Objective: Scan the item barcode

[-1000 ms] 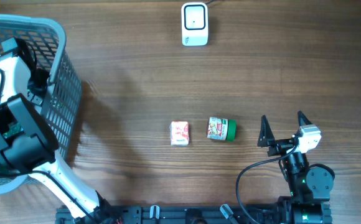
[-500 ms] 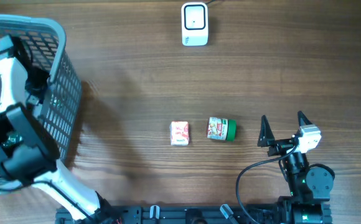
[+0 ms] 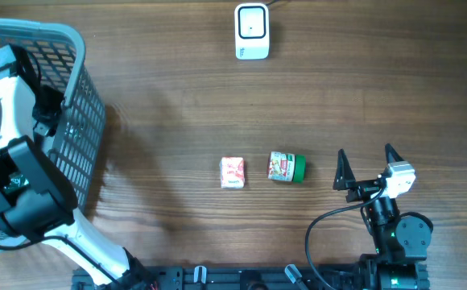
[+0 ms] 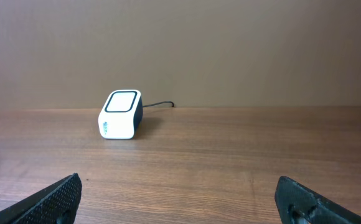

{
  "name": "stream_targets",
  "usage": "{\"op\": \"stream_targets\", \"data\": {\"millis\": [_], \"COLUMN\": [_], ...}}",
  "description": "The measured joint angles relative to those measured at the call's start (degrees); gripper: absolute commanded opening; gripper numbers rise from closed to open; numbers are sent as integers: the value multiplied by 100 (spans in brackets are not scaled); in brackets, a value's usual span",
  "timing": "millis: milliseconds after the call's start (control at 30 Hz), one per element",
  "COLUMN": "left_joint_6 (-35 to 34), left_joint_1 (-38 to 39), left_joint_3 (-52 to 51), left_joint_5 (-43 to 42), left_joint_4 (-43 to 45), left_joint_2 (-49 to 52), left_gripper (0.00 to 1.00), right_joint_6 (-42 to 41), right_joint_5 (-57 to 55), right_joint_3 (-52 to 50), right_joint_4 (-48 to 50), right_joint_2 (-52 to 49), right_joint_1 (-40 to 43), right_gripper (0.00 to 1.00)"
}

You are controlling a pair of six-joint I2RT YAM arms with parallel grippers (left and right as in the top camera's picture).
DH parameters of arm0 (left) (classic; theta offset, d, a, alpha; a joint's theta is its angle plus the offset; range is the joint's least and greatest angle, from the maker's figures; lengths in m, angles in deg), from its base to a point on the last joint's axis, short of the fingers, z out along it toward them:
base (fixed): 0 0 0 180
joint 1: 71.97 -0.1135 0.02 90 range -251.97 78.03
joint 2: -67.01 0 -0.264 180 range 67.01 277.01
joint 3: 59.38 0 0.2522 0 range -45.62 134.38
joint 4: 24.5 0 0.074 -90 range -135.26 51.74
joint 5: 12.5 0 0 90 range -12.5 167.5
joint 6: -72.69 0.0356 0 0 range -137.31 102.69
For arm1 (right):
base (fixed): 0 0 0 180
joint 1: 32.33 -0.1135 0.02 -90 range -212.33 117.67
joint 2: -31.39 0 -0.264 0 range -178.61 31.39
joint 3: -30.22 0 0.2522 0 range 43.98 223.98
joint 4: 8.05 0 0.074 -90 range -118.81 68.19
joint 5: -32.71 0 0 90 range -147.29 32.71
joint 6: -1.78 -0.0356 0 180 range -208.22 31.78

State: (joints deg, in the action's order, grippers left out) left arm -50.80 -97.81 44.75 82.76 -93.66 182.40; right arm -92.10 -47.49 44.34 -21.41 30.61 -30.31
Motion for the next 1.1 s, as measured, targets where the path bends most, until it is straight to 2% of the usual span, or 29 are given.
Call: {"op": "stream_targets", "data": {"millis": [67, 200, 367, 467, 600, 933, 1100], "left_joint_6": [46, 109, 133, 166, 251, 284, 284], "left_joint_1": [0, 0, 0, 0, 0, 0, 0], "left_joint_3": [-4, -4, -4, 0, 0, -7, -17], "left_joint_5": [24, 87, 87, 85, 87, 107, 114], "left_joint_4": [17, 81, 212, 225, 232, 157, 66], "left_joint_2": [52, 70, 404, 501, 501, 332, -940], "left_gripper": [53, 41, 37, 24, 14, 13, 14], "right_joint_6": [0, 0, 0, 0, 0, 0, 0], "right_joint_5": [0, 0, 0, 0, 0, 0, 0], "right_joint_3": [0, 0, 0, 0, 0, 0, 0], "right_joint_4": [0, 0, 0, 0, 0, 0, 0], "right_joint_2": [0, 0, 0, 0, 0, 0, 0], "right_joint_1": [0, 0, 0, 0, 0, 0, 0], "right_gripper": [100, 100, 100, 100, 100, 100, 100]}}
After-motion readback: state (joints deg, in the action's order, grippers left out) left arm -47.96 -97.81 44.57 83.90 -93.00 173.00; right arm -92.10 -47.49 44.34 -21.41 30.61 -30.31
